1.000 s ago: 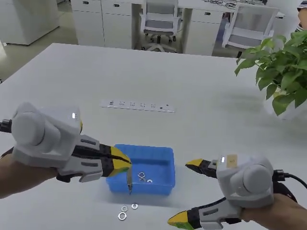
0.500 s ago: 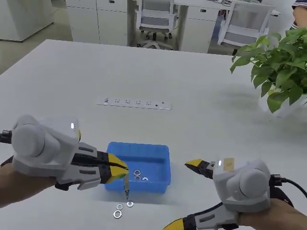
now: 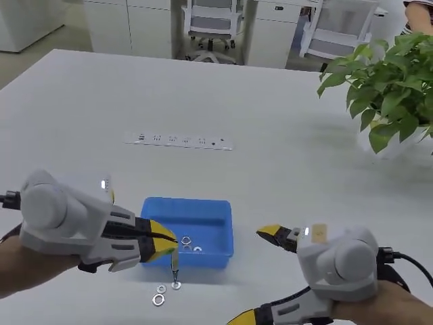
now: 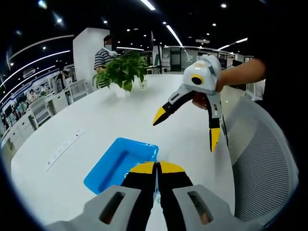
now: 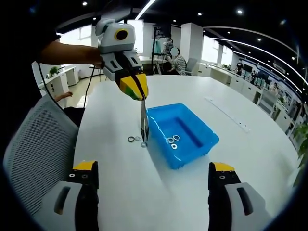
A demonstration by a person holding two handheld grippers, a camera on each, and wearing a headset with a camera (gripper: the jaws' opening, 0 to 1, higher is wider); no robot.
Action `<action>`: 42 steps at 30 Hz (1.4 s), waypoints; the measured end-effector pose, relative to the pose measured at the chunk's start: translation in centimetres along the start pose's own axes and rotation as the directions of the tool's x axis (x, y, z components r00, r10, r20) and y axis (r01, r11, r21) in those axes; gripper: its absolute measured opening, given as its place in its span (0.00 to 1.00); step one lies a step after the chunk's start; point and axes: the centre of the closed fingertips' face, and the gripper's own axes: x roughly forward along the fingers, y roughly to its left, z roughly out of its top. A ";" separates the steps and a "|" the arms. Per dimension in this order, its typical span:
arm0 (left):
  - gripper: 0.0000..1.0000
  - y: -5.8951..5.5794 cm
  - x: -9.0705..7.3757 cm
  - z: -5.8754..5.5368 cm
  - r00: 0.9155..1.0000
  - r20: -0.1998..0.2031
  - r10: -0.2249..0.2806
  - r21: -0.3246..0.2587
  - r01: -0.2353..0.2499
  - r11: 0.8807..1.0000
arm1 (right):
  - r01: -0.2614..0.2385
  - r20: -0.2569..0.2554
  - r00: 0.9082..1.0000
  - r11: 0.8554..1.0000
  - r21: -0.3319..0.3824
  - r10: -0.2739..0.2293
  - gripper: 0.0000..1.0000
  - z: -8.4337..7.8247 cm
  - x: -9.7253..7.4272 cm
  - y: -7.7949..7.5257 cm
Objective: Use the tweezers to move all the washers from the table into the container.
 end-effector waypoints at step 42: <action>0.05 -0.3 0.3 -0.6 0.994 -0.046 -0.097 0.010 0.097 0.995 | -0.145 0.028 0.988 0.979 -0.144 0.151 0.69 2.7 3.1 1.6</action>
